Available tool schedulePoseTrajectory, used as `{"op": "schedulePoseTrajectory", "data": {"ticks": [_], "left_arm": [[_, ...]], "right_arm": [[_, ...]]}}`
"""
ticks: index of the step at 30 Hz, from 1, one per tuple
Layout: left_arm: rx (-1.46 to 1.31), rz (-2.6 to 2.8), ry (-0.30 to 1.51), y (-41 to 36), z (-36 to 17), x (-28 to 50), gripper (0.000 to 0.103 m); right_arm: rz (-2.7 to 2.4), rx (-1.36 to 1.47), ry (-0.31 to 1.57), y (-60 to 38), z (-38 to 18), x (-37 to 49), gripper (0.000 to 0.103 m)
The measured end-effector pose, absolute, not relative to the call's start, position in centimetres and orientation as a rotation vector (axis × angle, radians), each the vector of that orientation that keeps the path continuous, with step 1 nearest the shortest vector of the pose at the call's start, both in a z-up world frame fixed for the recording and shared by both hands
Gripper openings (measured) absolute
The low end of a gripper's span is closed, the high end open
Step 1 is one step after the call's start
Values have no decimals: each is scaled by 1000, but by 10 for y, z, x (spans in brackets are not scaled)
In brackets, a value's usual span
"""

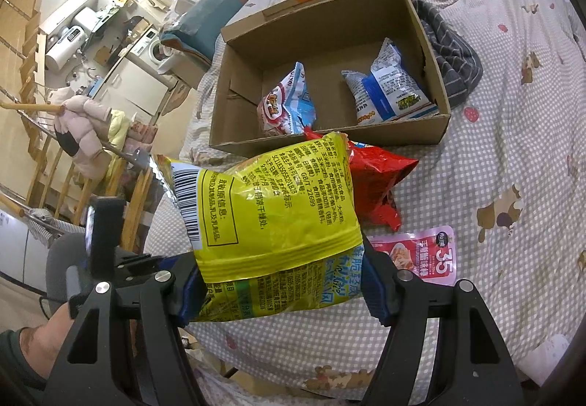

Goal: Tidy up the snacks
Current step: 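Grasp the peanut snack packet with the left tool while the right tool holds the yellow bag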

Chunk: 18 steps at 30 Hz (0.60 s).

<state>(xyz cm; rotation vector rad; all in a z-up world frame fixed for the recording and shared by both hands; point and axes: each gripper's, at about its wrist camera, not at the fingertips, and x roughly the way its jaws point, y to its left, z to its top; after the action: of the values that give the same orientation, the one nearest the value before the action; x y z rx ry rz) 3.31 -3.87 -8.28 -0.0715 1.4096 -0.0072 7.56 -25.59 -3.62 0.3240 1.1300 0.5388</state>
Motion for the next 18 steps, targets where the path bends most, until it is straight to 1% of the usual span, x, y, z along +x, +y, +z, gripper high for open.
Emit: {"op": "schedulePoseTrajectory", "data": {"ticks": [4, 7, 13, 18], "left_arm": [[-78, -13, 1371, -39, -62, 24, 22], [-69, -12, 1305, -35, -40, 22, 21], [-44, -13, 1150, -24, 5, 40, 21], [-14, -10, 1060, -21, 31, 61, 21]], "right_arm": [[533, 332, 1120, -258, -33, 73, 72], [535, 339, 1101, -260, -28, 70, 72], [547, 351, 1040, -263, -15, 65, 72], [548, 387, 969, -270, -1, 64, 72]]}}
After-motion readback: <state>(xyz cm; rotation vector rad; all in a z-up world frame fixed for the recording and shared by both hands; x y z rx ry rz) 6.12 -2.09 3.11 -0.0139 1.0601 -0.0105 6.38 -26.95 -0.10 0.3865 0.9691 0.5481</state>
